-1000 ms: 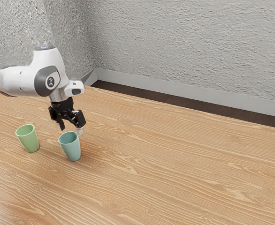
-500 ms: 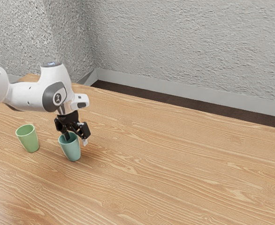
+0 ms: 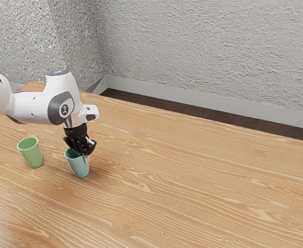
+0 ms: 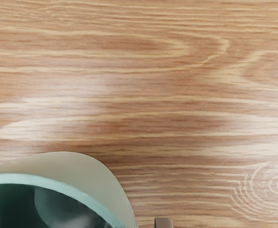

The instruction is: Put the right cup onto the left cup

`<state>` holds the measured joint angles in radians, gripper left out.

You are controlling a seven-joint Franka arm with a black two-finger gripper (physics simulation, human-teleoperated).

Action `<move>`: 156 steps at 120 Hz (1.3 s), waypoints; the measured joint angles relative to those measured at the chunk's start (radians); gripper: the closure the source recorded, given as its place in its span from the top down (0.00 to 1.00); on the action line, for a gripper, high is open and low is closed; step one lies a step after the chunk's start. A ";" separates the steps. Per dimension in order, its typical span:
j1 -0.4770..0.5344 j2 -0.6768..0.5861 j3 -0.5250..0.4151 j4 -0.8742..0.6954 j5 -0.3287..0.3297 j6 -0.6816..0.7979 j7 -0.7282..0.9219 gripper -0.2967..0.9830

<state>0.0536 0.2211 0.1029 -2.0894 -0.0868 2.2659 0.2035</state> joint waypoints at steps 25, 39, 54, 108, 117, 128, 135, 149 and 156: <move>0.000 -0.012 0.000 0.000 0.002 -0.006 -0.001 0.18; 0.000 -0.050 0.000 0.000 0.003 -0.026 -0.003 0.17; 0.000 -0.118 0.002 0.007 0.006 -0.067 -0.005 0.16; 0.005 -0.306 0.153 0.093 0.107 -0.278 -0.009 0.16; 0.021 -0.302 0.174 0.109 0.123 -0.302 -0.009 0.16; 0.026 -0.271 0.181 0.147 0.133 -0.321 -0.007 0.16; 0.026 -0.247 0.182 0.170 0.136 -0.328 -0.006 0.16; 0.029 -0.202 0.181 0.210 0.139 -0.333 -0.001 0.16; 0.034 -0.179 0.180 0.219 0.138 -0.333 0.001 0.15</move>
<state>0.0877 0.0421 0.2833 -1.8699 0.0507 1.9325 0.2045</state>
